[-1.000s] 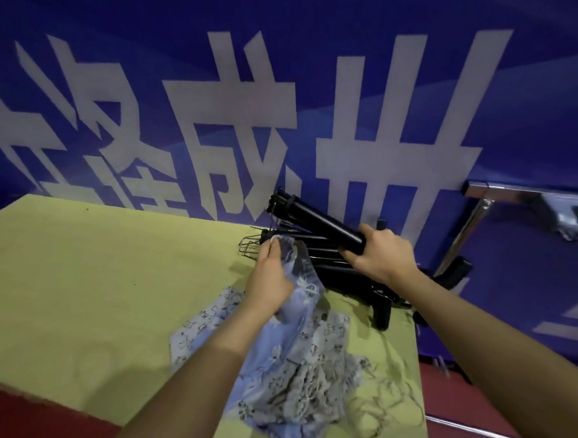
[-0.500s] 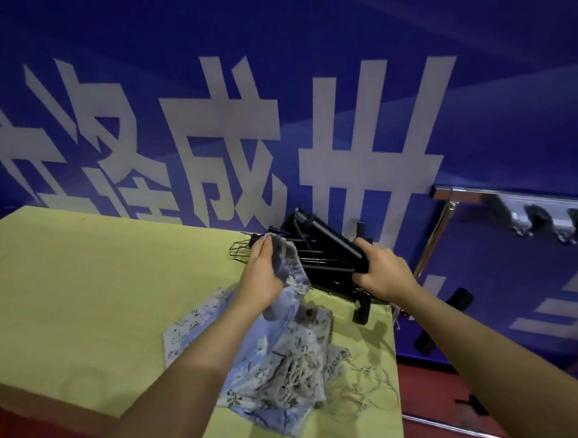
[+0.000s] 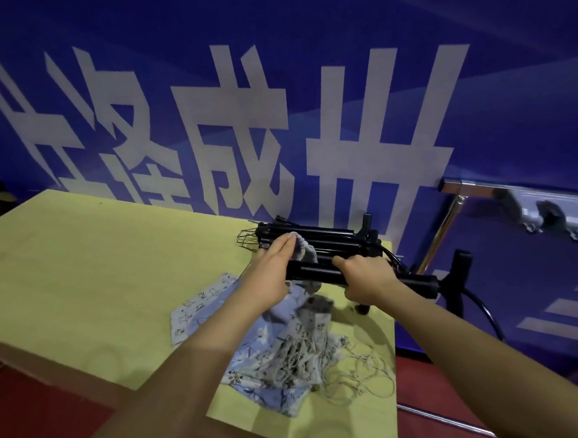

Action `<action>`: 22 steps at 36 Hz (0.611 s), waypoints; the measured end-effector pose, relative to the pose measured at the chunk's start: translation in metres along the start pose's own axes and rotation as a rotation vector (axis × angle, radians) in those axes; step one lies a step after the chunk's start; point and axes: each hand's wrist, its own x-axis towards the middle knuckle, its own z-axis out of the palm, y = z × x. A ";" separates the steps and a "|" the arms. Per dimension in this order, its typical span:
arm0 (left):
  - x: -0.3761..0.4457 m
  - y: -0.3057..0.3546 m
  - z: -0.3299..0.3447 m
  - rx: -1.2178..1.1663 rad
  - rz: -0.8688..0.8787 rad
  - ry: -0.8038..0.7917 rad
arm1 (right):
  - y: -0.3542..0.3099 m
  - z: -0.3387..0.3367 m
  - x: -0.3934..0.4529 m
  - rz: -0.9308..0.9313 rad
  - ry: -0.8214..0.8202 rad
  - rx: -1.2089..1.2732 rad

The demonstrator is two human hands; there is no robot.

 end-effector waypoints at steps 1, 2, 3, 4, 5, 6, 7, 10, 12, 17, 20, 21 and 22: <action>0.000 0.002 -0.001 0.010 0.019 -0.005 | -0.002 0.000 0.001 -0.022 0.006 -0.042; -0.001 0.004 -0.002 0.022 0.030 -0.007 | -0.004 0.001 0.001 -0.038 0.008 -0.081; -0.001 0.005 -0.002 0.043 0.035 -0.004 | -0.007 0.001 0.003 -0.049 0.005 -0.109; -0.001 0.006 -0.002 0.072 0.038 0.002 | -0.010 0.001 0.003 -0.057 0.002 -0.126; -0.001 0.008 -0.001 0.104 0.041 0.008 | -0.012 0.000 0.004 -0.066 0.006 -0.145; -0.001 0.009 0.001 0.148 0.046 0.009 | -0.015 0.000 0.004 -0.082 0.013 -0.162; -0.002 0.009 0.004 0.208 0.054 0.010 | -0.016 -0.002 0.005 -0.104 0.030 -0.174; -0.003 0.009 0.015 0.361 0.085 0.032 | -0.022 -0.004 0.007 -0.185 0.165 -0.197; -0.002 0.008 0.022 0.389 0.106 0.045 | -0.025 -0.006 0.009 -0.236 0.259 -0.226; 0.005 0.007 0.031 0.410 0.069 0.119 | -0.026 -0.005 0.016 -0.256 0.339 -0.249; 0.012 0.005 0.035 0.370 0.029 0.139 | -0.022 -0.003 0.023 -0.261 0.461 -0.260; 0.015 0.003 0.037 0.348 0.011 0.144 | -0.021 -0.002 0.025 -0.269 0.510 -0.245; 0.017 0.000 0.038 0.326 -0.011 0.147 | -0.019 0.000 0.027 -0.288 0.564 -0.220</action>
